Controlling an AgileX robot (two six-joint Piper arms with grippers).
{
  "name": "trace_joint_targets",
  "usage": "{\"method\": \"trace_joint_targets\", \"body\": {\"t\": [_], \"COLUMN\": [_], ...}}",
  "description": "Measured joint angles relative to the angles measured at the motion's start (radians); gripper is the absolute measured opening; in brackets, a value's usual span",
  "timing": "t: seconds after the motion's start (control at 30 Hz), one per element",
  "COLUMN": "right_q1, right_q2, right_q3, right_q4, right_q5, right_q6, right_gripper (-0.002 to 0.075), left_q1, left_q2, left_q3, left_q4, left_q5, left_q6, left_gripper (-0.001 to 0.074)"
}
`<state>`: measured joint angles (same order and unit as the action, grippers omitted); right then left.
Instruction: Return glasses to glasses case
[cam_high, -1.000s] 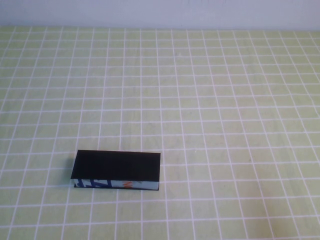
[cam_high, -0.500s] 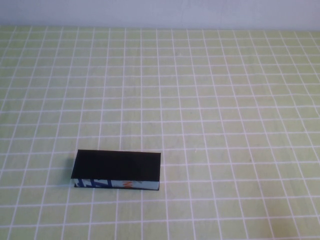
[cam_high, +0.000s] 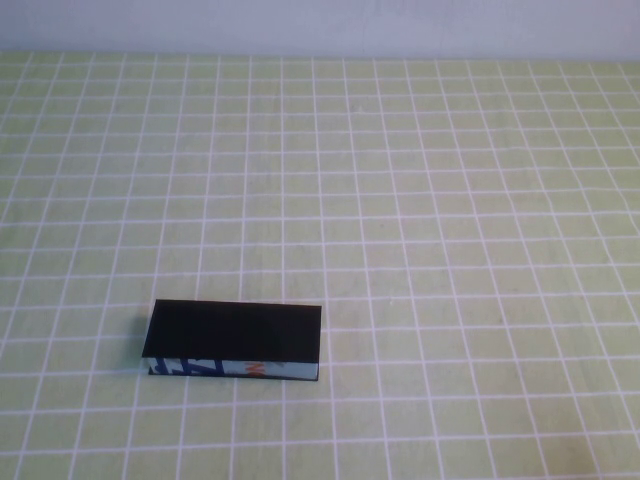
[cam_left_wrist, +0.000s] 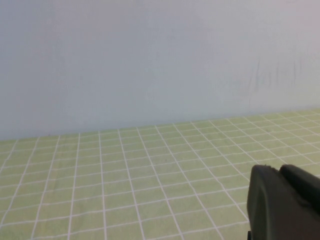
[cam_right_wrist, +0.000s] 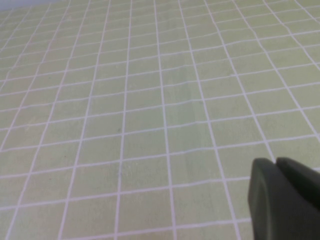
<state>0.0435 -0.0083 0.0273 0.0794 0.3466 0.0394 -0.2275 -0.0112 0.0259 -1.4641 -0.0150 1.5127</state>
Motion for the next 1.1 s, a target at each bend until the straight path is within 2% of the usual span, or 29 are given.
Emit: {"method": "trace_joint_targets", "body": {"t": [0.9, 1.0, 1.1], "right_q1": [0.0, 0.0, 0.0], "right_q2": [0.0, 0.0, 0.0], "right_q3": [0.0, 0.0, 0.0], "right_q4": [0.0, 0.0, 0.0], "right_q5": [0.001, 0.001, 0.001], "right_q6": [-0.001, -0.001, -0.001], "right_gripper": [-0.0011, -0.0011, -0.0011], "left_q1": [0.0, 0.0, 0.014], "left_q2": [0.0, 0.0, 0.0], "left_q3": [0.0, 0.0, -0.027], "left_q4": [0.015, 0.204, 0.582], "left_q5": [0.0, 0.015, 0.079], "left_q6": [0.0, -0.091, -0.456], "left_gripper": [-0.0002, -0.0002, -0.0002]}}
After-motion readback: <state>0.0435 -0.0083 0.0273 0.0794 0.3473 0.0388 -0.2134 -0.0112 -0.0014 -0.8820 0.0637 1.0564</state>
